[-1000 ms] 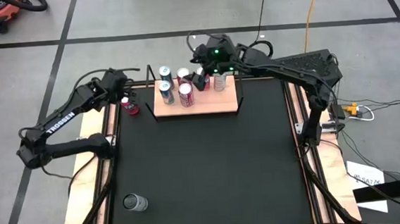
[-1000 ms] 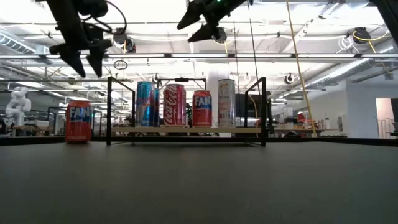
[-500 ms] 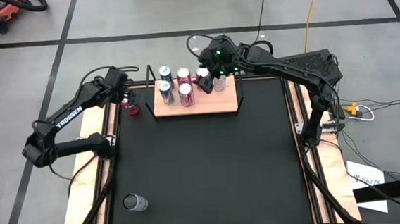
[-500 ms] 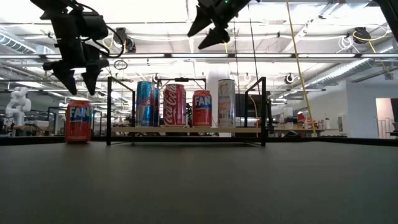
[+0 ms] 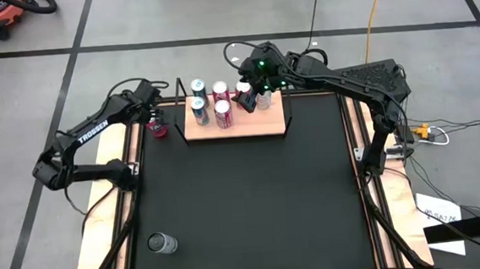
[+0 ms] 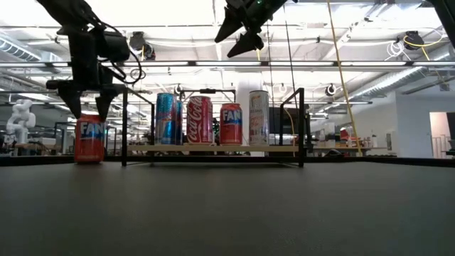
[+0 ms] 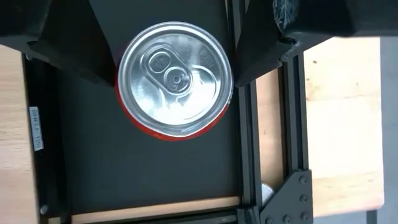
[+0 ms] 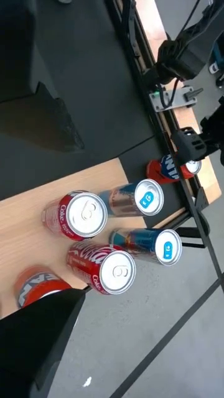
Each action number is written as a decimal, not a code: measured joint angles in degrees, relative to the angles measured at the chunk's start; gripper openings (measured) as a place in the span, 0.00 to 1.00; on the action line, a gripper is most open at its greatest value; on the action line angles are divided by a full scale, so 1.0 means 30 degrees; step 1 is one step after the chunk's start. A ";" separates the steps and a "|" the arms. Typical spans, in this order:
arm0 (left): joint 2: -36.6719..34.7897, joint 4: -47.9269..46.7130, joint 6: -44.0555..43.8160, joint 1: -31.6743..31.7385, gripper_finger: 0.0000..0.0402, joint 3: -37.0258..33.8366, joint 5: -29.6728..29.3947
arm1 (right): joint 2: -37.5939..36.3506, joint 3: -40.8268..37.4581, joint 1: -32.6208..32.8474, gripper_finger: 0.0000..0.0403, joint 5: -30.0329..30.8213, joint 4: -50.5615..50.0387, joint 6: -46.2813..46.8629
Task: Place canned beverage on shelf
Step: Put the red soda can on the shelf aligned with the other red soda can on the shelf
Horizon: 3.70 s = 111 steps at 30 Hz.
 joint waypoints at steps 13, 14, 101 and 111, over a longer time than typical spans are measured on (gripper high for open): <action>0.1032 0.0053 -0.0812 -0.0010 0.77 0.0072 -0.0208 | 0.0000 -0.0007 0.0000 0.90 -0.0007 -0.0321 -0.0036; 0.1170 0.0067 -0.0971 -0.0017 0.77 0.0080 -0.0237 | 0.0000 -0.0007 0.0000 0.90 -0.0001 -0.0321 -0.0036; 1.2033 0.3295 0.5106 -1.3127 0.63 1.6517 -0.1297 | -0.7941 -0.0022 0.2200 0.90 0.4626 -1.0125 0.4503; 1.4611 0.3587 0.6458 -1.3007 0.63 1.6517 -0.1316 | -0.7941 -0.0022 0.2193 0.90 0.4634 -0.9978 0.4583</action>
